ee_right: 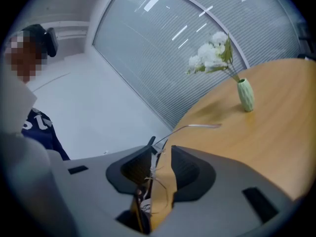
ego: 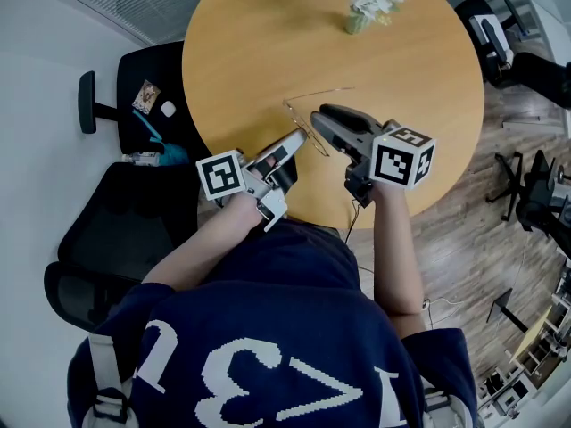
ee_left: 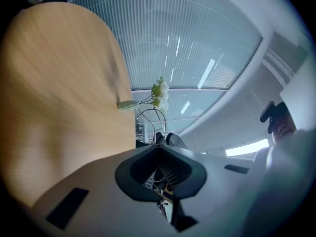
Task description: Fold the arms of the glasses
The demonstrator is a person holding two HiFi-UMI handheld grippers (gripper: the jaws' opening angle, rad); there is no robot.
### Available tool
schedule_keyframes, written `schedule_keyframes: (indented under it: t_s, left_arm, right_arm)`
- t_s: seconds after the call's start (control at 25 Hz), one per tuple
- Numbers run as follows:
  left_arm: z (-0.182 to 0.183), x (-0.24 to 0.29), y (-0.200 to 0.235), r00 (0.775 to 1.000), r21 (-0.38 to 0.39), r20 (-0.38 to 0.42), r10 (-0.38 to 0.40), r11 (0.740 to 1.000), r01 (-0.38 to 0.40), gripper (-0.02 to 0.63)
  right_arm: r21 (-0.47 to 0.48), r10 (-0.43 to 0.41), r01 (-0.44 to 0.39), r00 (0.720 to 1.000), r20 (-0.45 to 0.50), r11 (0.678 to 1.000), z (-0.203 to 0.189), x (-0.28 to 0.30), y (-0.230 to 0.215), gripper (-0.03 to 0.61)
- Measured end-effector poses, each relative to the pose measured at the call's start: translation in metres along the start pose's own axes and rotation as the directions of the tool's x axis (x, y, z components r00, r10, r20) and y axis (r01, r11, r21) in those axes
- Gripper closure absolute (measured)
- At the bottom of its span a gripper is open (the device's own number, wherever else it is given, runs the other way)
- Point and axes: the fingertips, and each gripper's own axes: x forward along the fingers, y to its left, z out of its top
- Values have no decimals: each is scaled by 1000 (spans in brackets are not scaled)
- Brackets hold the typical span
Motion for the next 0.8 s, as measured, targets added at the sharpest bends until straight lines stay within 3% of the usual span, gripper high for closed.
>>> schedule_keyframes:
  t_s: [0.08,0.16,0.28,0.36,0.44,0.56,0.68,0.8]
  left_arm:
    - [1,0,-1,1000,3,0,-2,1000,2,595]
    - [1,-1,-3,1000,8,-2,-6,1000,6,595]
    - [0,-2,-4,1000,5,-12,-6,1000,7,595]
    - [-2,-2,-4,1000,2,-23,-4,1000,4,595]
    - [-4,-3,-3,999,1,-32,1,1000,-1,595]
    - [-5,-3,-3,999,11,-43,12,1000,-11,595]
    - [-3,-5,-2,999,20,-40,23,1000,-22,595]
    - [2,-9,-1,999,22,-26,23,999,-23,595]
  right_arm:
    - [-66,-103,105,994,31,992,13,-16,-18,446]
    - [-153,-216,222,975,52,963,23,-31,-36,439]
    - [-302,-335,345,938,87,889,38,-47,-53,425]
    - [-417,-365,375,925,108,828,45,-48,-53,423]
    - [-528,-359,352,929,92,773,46,-41,-46,423]
    - [-617,-322,260,947,12,742,36,-28,-35,422]
    - [-640,-312,185,946,-91,746,20,-21,-34,423]
    - [-617,-246,66,946,-211,784,-4,-14,-25,430]
